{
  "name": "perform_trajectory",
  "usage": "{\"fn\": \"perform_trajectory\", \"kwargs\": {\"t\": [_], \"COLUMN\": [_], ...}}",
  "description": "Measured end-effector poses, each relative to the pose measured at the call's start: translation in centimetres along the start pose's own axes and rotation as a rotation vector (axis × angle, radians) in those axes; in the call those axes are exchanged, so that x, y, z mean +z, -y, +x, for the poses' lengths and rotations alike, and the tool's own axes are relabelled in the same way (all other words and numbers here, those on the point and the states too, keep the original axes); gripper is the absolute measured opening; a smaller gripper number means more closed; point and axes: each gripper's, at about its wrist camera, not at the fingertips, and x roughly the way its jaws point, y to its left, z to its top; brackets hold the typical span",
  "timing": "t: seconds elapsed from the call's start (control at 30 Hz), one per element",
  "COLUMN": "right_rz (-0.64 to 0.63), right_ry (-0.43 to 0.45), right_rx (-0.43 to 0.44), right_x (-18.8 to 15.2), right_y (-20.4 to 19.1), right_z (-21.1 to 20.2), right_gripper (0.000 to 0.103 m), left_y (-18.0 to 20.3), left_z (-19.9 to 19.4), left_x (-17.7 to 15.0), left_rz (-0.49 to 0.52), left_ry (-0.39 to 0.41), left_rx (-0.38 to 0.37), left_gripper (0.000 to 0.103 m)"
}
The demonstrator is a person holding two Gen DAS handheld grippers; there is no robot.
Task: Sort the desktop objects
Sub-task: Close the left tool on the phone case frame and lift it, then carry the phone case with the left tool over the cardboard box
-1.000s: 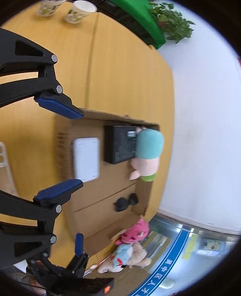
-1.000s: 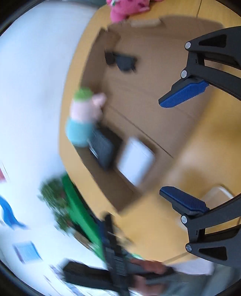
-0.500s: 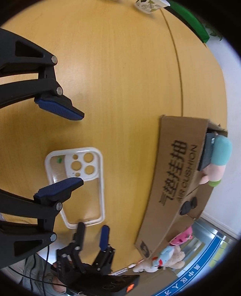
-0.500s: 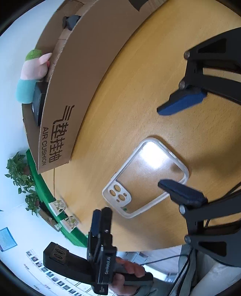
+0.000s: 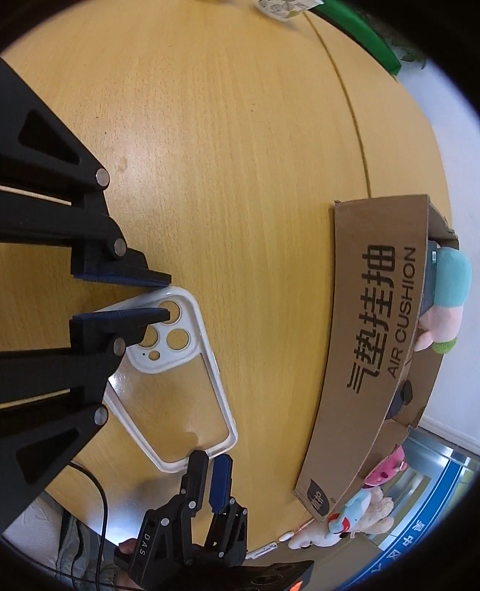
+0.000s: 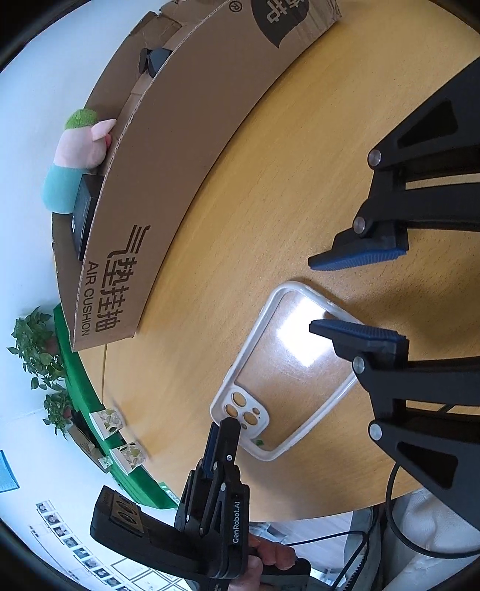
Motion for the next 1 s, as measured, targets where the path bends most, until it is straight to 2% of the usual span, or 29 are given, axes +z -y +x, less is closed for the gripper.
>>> {"fn": "perform_trajectory", "kwargs": {"t": [0.1,0.2,0.3,0.43,0.57,0.73,1.0], "right_rz": [0.007,0.027,0.049,0.041,0.068,0.088,0.081], "right_ry": [-0.008,-0.011,0.019,0.069,0.117,0.22,0.374], "right_rx": [0.006,0.008,-0.001,0.005,0.005,-0.058,-0.209], "right_x": [-0.1,0.0,-0.1,0.1,0.9,2.7,6.8], "right_y": [0.0,0.3,0.5,0.7,1.8,3.8,7.6], "right_z": [0.1,0.1,-0.2,-1.4,-2.9,-6.1,-12.2], "right_gripper": [0.017,0.015,0.013,0.012,0.012,0.012,0.012], "left_y": [0.3,0.4,0.6,0.6,1.7,3.7,7.9], "left_z": [0.2,0.1,-0.2,-2.3,-4.4,-6.5,-8.9], "left_x": [0.2,0.3,0.7,2.0,4.3,8.2,15.3], "left_rz": [0.004,0.007,-0.006,-0.031,0.013,0.078,0.18], "left_ry": [0.0,0.005,0.033,0.127,0.215,0.328,0.502], "left_rx": [-0.004,0.007,0.021,0.017,0.013,-0.015,-0.044], "left_gripper": [0.011,0.01,0.008,0.006,0.006,0.006,0.006]}}
